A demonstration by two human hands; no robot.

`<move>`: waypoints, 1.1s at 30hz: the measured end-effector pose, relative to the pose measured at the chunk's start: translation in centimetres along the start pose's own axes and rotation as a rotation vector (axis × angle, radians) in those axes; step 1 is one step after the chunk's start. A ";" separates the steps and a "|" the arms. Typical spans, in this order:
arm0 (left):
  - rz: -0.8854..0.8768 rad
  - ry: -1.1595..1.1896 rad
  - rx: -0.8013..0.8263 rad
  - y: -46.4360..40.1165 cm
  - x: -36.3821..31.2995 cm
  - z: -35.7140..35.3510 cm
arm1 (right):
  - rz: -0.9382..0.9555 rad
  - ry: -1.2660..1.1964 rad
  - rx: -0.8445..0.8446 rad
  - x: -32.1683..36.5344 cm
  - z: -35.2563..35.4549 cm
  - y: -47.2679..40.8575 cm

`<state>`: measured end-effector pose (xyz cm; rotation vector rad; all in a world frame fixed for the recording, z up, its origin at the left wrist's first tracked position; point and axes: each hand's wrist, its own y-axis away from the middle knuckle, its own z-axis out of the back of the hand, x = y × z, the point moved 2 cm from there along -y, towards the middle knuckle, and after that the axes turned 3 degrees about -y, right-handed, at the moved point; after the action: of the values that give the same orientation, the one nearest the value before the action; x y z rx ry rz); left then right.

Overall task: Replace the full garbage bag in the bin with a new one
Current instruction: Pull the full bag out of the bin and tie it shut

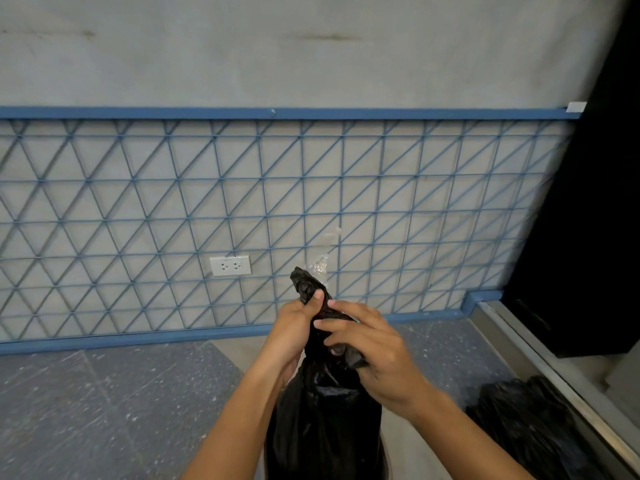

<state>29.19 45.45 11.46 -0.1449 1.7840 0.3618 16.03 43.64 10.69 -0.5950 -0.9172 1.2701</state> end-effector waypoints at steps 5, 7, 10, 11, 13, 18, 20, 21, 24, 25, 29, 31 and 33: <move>-0.016 0.096 -0.099 -0.9 0.4 -0.4 | -0.286 -0.337 -0.150 2.2 -1.3 2.0; -0.005 0.149 -0.156 -1.6 0.8 0.0 | -0.291 -0.373 -0.216 3.3 -1.7 2.9; 0.043 0.193 -0.258 -2.9 1.5 0.9 | -0.335 -0.423 -0.319 4.8 -1.9 4.8; 0.062 0.194 -0.293 -3.3 1.7 1.1 | -0.378 -0.440 -0.341 5.1 -1.7 5.4; 0.087 0.189 -0.345 -4.1 2.3 1.3 | -0.464 -0.475 -0.328 5.4 -1.8 6.6; 0.094 0.206 -0.422 -5.7 3.2 0.8 | -0.472 -0.342 -0.319 5.5 -3.3 8.3; 0.102 0.216 -0.419 -5.8 3.3 0.7 | -0.475 -0.306 -0.314 5.9 -3.1 8.2; 0.103 0.217 -0.417 -5.8 3.2 0.8 | -0.480 -0.308 -0.289 6.4 -2.7 7.8; 0.087 0.201 -0.380 -5.6 2.7 1.2 | -0.619 -0.442 -0.391 6.8 -1.0 6.7; 0.069 0.195 -0.358 -5.5 2.3 1.4 | -0.689 -0.528 -0.531 6.3 -0.4 6.4; -0.019 0.138 -0.272 -4.6 0.8 1.4 | -0.907 -0.306 -0.764 2.5 3.0 6.6; -0.052 0.115 -0.230 -4.0 0.2 1.0 | -0.837 0.090 -0.562 3.0 3.7 5.9; -0.083 0.095 -0.206 -3.6 -0.2 0.6 | -0.588 0.401 -0.358 4.5 2.2 4.9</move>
<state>30.81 42.24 10.96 -0.3859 1.8258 0.4850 11.68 48.84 8.94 -0.7547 -0.8935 0.4384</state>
